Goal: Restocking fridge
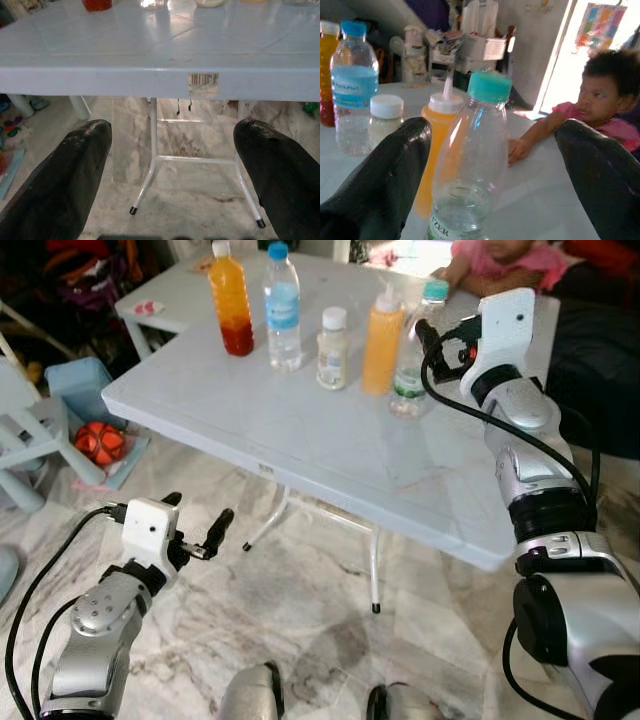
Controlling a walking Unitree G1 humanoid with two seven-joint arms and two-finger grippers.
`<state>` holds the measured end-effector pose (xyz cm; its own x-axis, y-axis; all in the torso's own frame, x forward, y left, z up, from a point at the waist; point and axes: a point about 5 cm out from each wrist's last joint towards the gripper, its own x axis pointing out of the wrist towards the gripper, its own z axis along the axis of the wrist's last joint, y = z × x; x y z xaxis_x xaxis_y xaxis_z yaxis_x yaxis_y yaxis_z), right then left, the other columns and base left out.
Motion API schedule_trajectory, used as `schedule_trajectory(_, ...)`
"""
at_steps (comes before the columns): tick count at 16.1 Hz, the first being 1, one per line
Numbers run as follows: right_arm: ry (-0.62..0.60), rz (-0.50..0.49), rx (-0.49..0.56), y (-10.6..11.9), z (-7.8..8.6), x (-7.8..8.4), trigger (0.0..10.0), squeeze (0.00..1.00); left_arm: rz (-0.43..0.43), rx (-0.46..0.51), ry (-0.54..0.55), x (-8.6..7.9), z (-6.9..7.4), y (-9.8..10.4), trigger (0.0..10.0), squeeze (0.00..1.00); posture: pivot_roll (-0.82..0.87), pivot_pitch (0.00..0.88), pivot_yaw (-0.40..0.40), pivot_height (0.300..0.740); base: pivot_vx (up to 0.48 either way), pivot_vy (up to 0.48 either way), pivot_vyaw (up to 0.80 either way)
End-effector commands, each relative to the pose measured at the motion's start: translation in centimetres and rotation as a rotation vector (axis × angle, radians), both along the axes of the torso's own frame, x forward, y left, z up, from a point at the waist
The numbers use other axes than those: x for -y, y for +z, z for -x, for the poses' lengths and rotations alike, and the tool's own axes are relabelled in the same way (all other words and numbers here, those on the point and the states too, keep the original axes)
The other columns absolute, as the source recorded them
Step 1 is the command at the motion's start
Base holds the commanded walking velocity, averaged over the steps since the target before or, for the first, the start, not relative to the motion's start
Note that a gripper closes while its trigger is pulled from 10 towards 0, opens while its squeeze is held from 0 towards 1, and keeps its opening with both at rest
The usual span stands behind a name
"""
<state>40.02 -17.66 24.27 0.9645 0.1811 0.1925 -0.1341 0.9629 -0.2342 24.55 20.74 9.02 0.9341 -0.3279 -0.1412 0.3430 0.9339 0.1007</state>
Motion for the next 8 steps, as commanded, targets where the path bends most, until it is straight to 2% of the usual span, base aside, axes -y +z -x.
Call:
schedule_trajectory(1, 0.006, 0.016, 0.023, 1.1, -0.5, 0.5, 10.0, 0.0, -0.027, -0.001, 0.001, -0.6, 0.2, 0.6, 10.0, 0.0, 0.2, 0.141, 0.094, 0.74, 0.0, 0.0, 0.0)
schedule_trajectory(5, -0.004, 0.064, 0.04, 2.5, -0.9, 2.0, 10.0, 0.0, -0.041, -0.01, -0.016, -0.7, 0.3, 0.8, 10.0, 0.0, 0.21, 0.161, 0.104, 0.74, 0.0, 0.0, 0.0)
schedule_trajectory(8, 0.024, 0.075, 0.049, 3.5, -1.1, 2.0, 10.0, 0.0, -0.046, -0.014, -0.015, -0.8, 0.3, 0.9, 10.0, 0.0, 0.22, 0.174, 0.103, 0.74, 0.0, 0.0, 0.0)
